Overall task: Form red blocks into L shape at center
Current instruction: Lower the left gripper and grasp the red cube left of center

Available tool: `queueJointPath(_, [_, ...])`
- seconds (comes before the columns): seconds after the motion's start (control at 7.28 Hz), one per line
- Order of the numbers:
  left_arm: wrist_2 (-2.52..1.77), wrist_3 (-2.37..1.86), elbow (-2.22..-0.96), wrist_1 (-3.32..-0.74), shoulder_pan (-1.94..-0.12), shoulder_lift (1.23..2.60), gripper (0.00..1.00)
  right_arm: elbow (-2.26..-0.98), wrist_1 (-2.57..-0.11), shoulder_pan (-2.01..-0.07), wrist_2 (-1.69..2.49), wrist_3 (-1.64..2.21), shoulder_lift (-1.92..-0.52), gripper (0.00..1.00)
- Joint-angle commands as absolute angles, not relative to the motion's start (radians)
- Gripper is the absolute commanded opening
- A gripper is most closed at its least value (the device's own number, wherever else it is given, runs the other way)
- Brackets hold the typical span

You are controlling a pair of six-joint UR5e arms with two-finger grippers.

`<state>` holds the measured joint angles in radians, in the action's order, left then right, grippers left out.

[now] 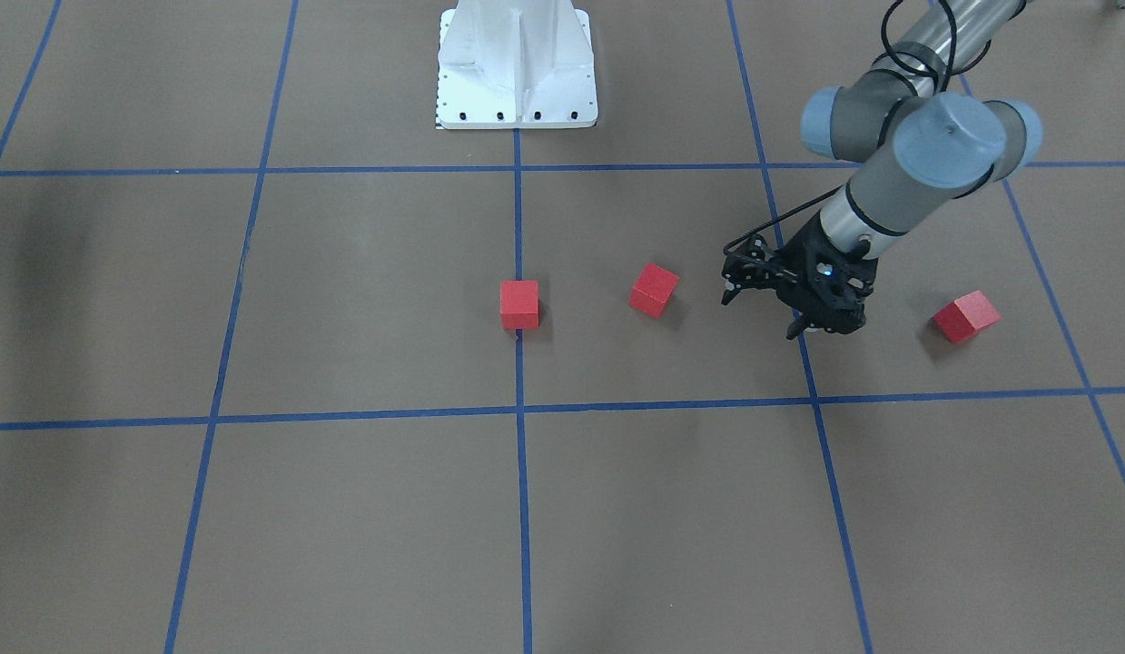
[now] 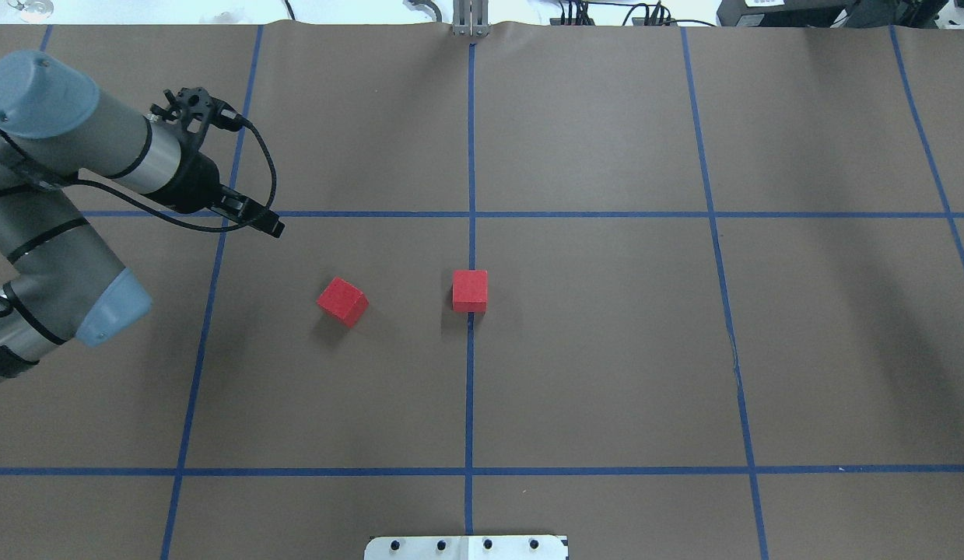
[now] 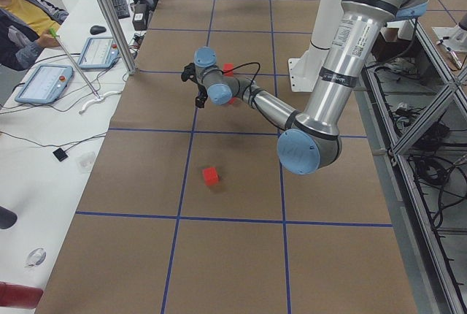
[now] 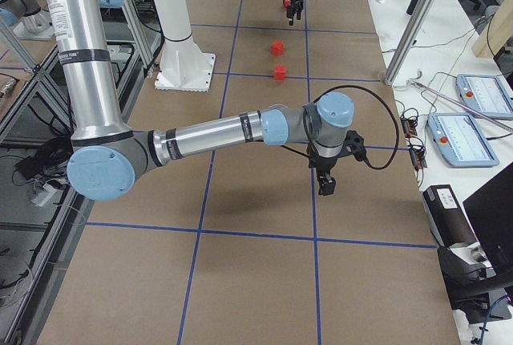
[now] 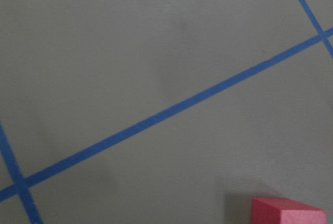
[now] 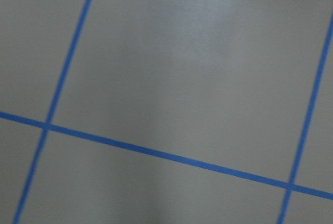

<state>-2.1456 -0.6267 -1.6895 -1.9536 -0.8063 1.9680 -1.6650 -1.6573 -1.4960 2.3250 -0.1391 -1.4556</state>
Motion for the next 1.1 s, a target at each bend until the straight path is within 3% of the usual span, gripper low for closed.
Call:
queueJointPath(0.0, [-2.004,-0.659,-1.769,-1.751,-0.685,2.029,1.00,-1.654,-1.555,-1.529,2.326,-0.178,-1.569,1.00])
queueJointPath(0.27, [-1.930,-0.673,-1.743,-1.750,-0.589,2.060,1.00,-1.641,-1.513,-1.529,2.324,-0.173,-1.586,1.00])
queueJointPath(0.96, [-1.931,-0.652,-1.675,-1.750,-0.577,2.086,0.99,-1.637,-1.511,-1.529,2.325,-0.173,-1.585,1.00])
